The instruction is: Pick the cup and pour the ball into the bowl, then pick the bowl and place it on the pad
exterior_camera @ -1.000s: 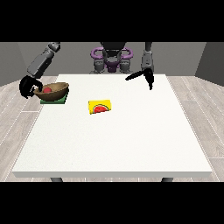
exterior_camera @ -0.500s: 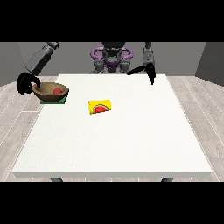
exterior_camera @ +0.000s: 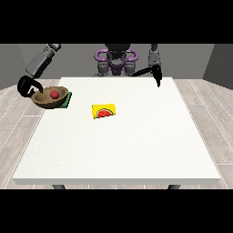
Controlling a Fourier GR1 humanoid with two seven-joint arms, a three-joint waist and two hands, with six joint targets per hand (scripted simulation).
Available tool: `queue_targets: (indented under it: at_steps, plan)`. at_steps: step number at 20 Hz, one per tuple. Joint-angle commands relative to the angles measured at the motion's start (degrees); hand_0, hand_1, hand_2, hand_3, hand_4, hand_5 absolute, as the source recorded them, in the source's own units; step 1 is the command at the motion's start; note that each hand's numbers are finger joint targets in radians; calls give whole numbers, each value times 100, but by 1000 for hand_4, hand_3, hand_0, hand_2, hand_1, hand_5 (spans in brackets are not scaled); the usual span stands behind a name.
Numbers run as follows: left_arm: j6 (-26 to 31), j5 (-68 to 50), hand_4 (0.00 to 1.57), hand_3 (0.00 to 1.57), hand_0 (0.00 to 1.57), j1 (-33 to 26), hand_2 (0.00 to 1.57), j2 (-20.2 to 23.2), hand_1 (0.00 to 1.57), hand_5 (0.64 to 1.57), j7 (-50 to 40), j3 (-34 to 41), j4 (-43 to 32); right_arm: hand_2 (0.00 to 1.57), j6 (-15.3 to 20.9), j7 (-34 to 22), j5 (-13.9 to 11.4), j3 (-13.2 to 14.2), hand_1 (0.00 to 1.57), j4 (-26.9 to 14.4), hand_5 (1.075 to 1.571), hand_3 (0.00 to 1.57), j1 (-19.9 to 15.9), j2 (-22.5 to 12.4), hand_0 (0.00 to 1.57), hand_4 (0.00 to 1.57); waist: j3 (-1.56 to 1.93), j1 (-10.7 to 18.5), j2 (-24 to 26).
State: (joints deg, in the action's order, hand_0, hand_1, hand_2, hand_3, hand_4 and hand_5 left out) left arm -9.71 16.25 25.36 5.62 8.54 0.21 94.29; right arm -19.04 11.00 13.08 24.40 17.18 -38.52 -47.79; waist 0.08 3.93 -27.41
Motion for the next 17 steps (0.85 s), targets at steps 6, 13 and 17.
queue_targets:
  at_steps: [6, 13, 17]
  plan:
    - [204, -170, 0, 0, 0, 81, 0, 200, 0, 1565, -558, 199, 501, 405, 389, -85, -235, -84, 0, -31, 1487, 238, -178, -436, 0, 0, -1, -33, -29]
    - [-138, 203, 0, 0, 0, -435, 0, -161, 0, 1569, -443, -189, 725, 255, 45, -161, -207, -55, 0, -48, 1493, 56, -253, -631, 0, 0, 0, -292, 95]
    - [-128, 96, 0, 0, 0, -554, 0, -239, 0, 1569, -276, -124, 180, 189, -807, -858, 73, 106, 0, 44, 1503, 288, -554, -1216, 0, 0, -10, -358, 665]
